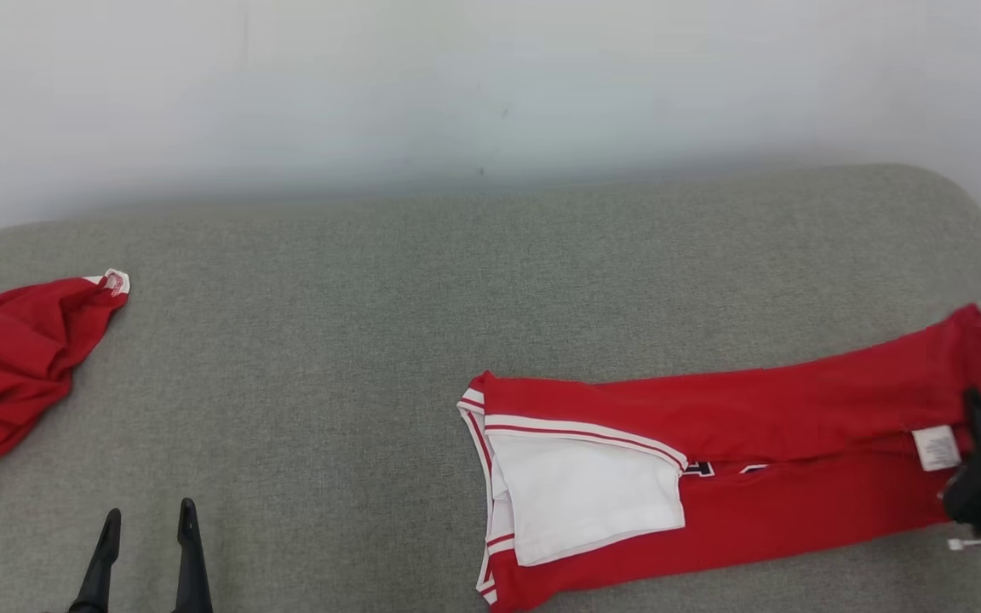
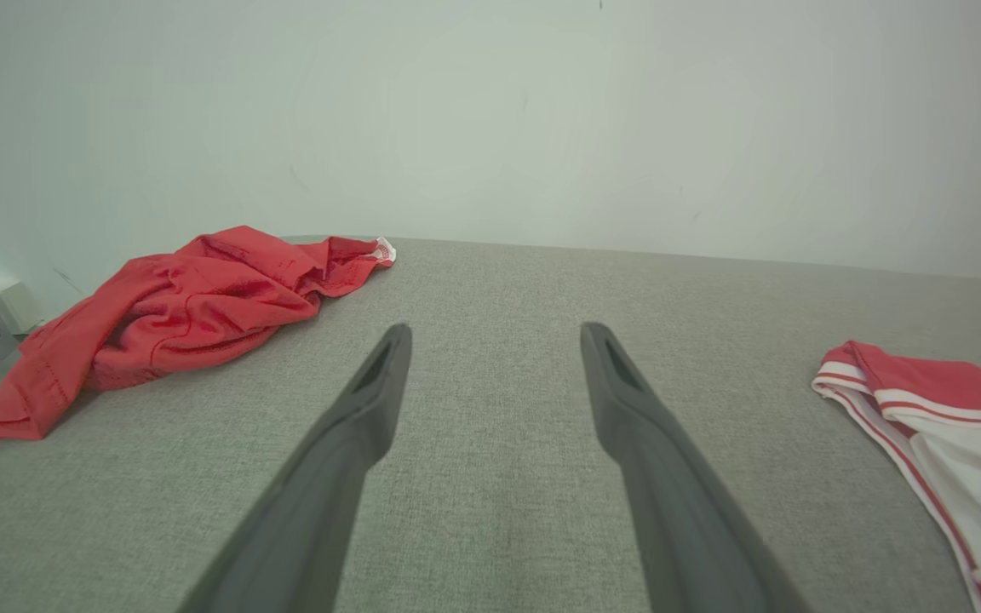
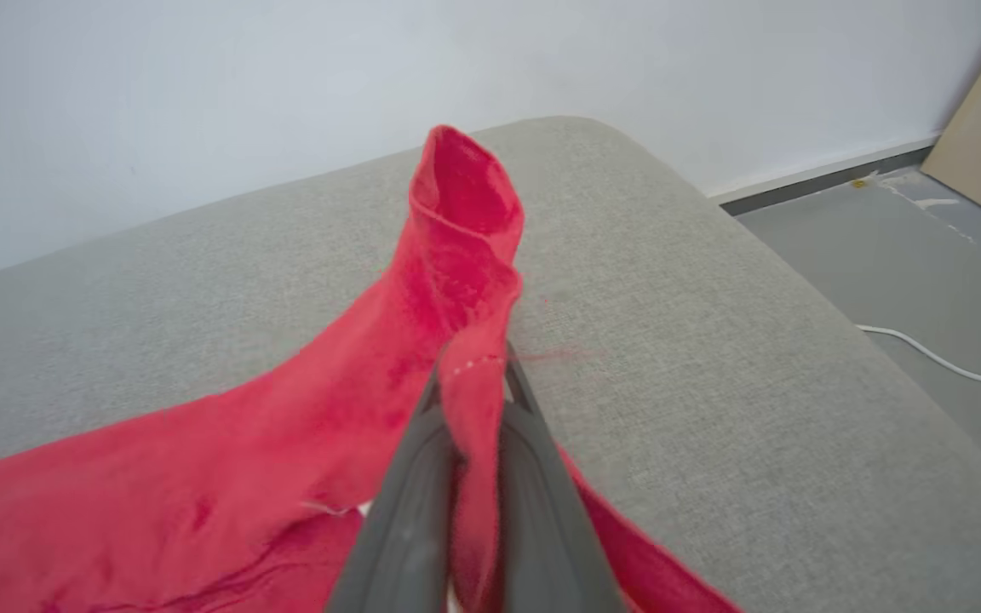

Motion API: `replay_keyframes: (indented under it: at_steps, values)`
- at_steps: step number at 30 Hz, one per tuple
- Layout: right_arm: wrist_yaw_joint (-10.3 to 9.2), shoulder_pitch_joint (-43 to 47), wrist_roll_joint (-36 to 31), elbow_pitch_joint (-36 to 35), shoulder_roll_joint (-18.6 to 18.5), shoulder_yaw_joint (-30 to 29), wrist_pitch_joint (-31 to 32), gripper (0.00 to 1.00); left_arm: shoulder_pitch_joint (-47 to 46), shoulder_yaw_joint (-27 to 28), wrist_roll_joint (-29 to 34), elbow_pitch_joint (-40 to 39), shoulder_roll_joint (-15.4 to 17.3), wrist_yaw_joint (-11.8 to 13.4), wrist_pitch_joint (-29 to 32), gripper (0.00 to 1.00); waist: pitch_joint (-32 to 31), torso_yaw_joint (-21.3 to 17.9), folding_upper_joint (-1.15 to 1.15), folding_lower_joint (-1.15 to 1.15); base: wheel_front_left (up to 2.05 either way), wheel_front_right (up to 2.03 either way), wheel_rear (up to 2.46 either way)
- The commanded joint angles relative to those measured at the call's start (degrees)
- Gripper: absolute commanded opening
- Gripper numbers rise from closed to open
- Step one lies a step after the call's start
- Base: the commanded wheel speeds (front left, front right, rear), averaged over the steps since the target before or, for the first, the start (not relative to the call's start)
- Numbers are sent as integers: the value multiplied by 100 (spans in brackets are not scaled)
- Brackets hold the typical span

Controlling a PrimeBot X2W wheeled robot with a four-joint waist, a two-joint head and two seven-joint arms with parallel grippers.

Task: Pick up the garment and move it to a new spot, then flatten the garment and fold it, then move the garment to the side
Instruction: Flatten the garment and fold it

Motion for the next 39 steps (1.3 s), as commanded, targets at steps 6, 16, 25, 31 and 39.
replay_keyframes:
  at_steps: [6,16,25,31,39]
  values:
    - [-16,228,117,-919,518,136,238,0,125,36,57,23,-46,-24,-18,100,-128,-59,0,0,0,0,0]
    - [-16,626,85,-2535,1519,622,871,0,55,-68,56,121,-68,-26,-18,100,-220,133,0,0,0,0,0]
    - [-16,673,-60,-2915,2036,1188,1257,0,-57,-214,-22,217,-76,-30,-18,100,-156,434,0,0,0,0,0]
    - [-16,607,-17,-2737,2329,1300,1218,0,-133,-314,-61,283,-88,-30,-18,100,-103,608,0,0,0,0,0]
    - [-16,498,-187,-2248,2557,1508,1091,0,-205,-422,-49,341,-112,-31,-18,100,-14,754,0,0,0,0,0]
